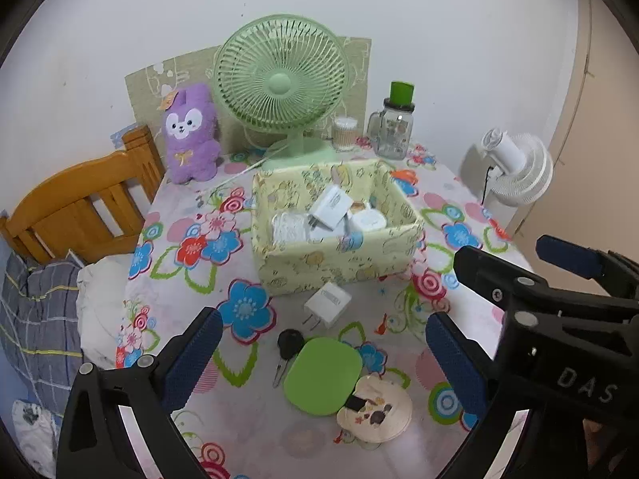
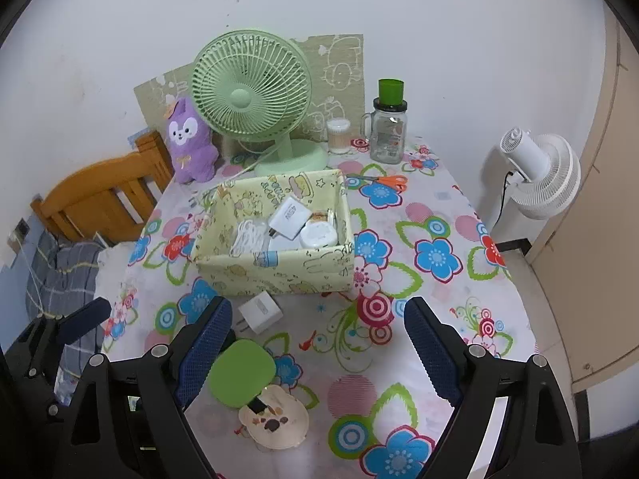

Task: Organize rigid objects
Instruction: 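Withdraw both tools from the fabric box back toward the table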

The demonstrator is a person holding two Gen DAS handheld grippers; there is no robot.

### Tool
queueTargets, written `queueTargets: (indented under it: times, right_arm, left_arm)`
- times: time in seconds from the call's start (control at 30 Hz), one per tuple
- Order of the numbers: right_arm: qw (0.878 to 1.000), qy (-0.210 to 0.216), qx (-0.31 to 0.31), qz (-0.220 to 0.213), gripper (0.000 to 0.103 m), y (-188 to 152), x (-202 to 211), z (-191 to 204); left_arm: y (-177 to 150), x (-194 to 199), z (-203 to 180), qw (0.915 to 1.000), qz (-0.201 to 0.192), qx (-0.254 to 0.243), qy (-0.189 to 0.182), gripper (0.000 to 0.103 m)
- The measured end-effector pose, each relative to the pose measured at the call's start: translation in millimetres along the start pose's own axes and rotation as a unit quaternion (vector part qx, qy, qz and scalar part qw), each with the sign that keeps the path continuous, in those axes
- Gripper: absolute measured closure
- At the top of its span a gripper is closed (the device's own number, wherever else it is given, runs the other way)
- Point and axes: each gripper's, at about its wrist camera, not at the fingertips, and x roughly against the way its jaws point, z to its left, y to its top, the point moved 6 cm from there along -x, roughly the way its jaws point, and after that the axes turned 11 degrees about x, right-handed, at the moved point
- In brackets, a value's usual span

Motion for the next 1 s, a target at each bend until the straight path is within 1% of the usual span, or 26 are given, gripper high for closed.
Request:
queueTargets:
  times: [0.23,0.33,0.43,0.53,0.63,0.83,1.0]
  right_arm:
    - [1.0,0.006,0.0,0.017,0.013,-19,-12,4]
    - [1.0,0.006,0.004,0.02,0.013,-27,-18,6]
    - [1.0,0.011,0.006,0.023,0.013,-32,-25,8]
    - [1.0,0.014,0.007,0.027,0.013,-37,-34,12]
    - [0.999,0.015,0.013,0.027,0.013,-41,-41,15]
    - [0.999,0.013,0.022,0.04,0.013,-48,-59,19]
    - [0.999,0.01,0.023,0.043,0.013,-47,-69,18]
  left_arm:
    - [-15,-8,5,0.9999,0.006,0.009,-0.005,0.0]
    - [-21,-12,10,0.9999,-0.004,0.013,0.002,0.001]
    - [-28,-20,15,0.9998,0.006,0.018,-0.001,0.001]
    - [-34,-28,21,0.9996,0.009,0.026,0.006,0.001]
    - [-38,-35,25,0.9993,0.013,0.034,0.005,0.001]
    - [-42,-53,32,0.9989,0.025,0.038,0.011,0.001]
    - [-41,-67,38,0.9985,0.024,0.043,0.024,0.002]
